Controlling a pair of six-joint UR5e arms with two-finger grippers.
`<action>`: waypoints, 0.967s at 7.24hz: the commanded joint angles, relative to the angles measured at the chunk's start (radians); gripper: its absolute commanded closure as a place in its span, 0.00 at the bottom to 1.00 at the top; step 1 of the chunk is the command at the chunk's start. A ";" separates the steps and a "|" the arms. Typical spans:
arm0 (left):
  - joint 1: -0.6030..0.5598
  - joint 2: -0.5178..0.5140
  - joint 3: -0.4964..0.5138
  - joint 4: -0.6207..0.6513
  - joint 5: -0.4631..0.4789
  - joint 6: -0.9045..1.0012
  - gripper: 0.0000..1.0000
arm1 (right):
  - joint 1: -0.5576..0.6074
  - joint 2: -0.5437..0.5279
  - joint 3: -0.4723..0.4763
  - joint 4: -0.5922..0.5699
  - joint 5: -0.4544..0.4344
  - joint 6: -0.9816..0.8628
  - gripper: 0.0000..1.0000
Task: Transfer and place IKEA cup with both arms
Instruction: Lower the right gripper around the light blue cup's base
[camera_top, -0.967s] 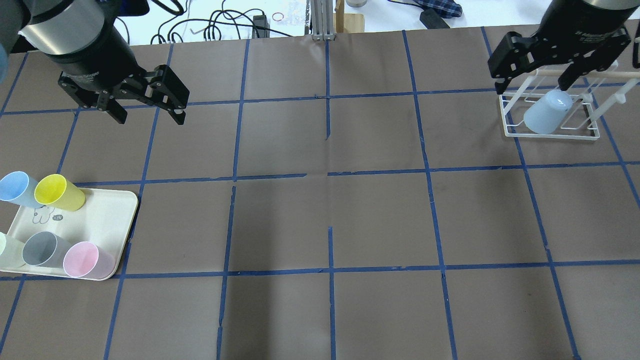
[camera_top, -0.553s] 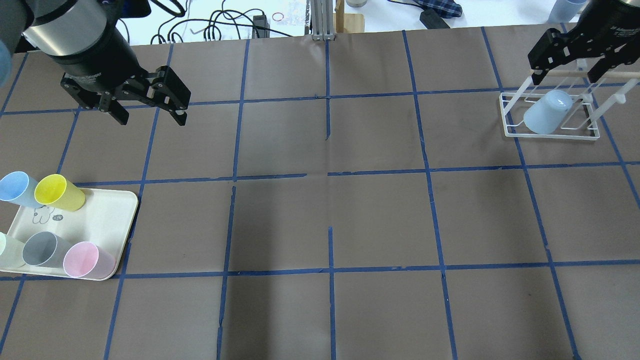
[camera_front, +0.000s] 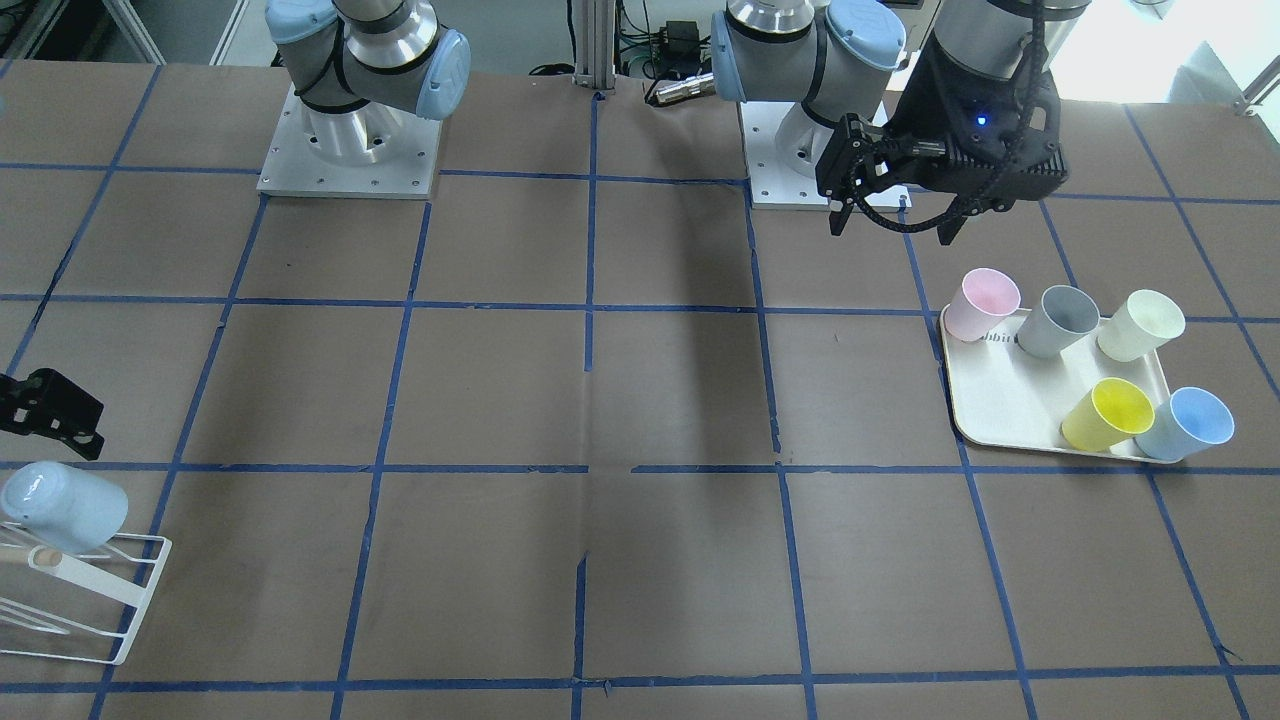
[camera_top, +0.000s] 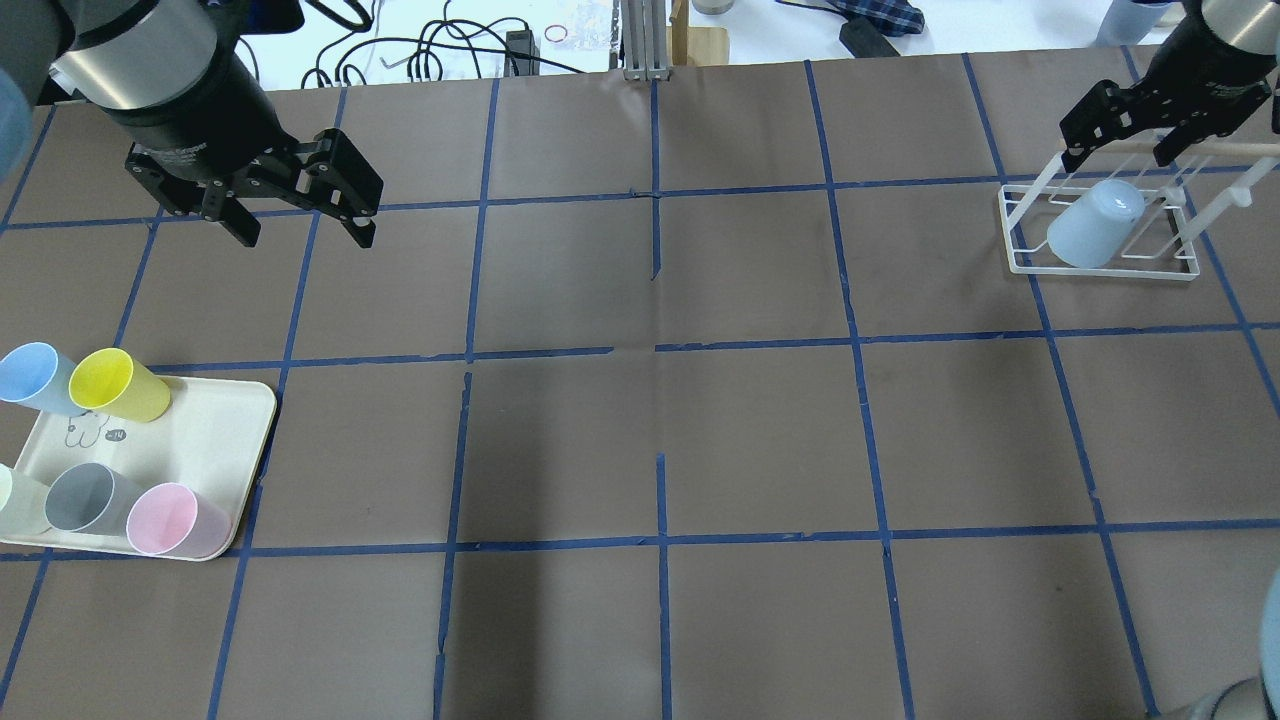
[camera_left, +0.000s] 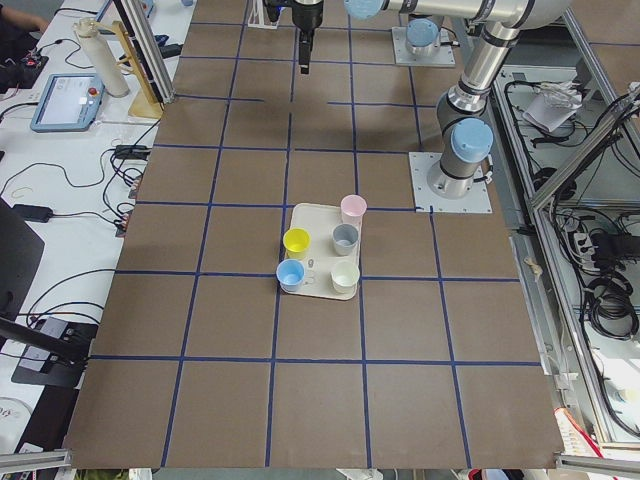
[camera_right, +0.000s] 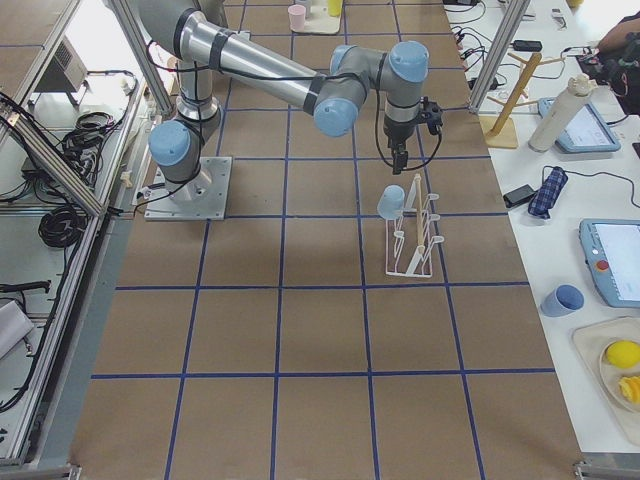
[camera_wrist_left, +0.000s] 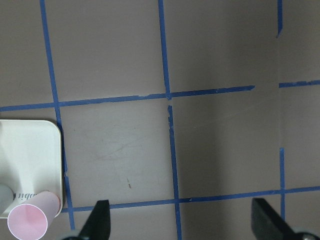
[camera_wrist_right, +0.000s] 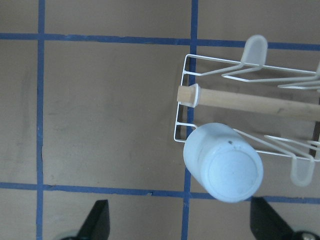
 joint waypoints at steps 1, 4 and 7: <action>-0.001 0.003 0.002 0.000 -0.001 0.001 0.00 | -0.022 0.049 0.003 -0.032 -0.039 -0.059 0.00; -0.001 0.001 0.000 0.000 0.000 0.001 0.00 | -0.045 0.075 0.008 -0.034 -0.056 -0.055 0.00; -0.001 0.000 0.000 0.000 0.000 0.001 0.00 | -0.044 0.096 0.009 -0.034 -0.057 -0.044 0.00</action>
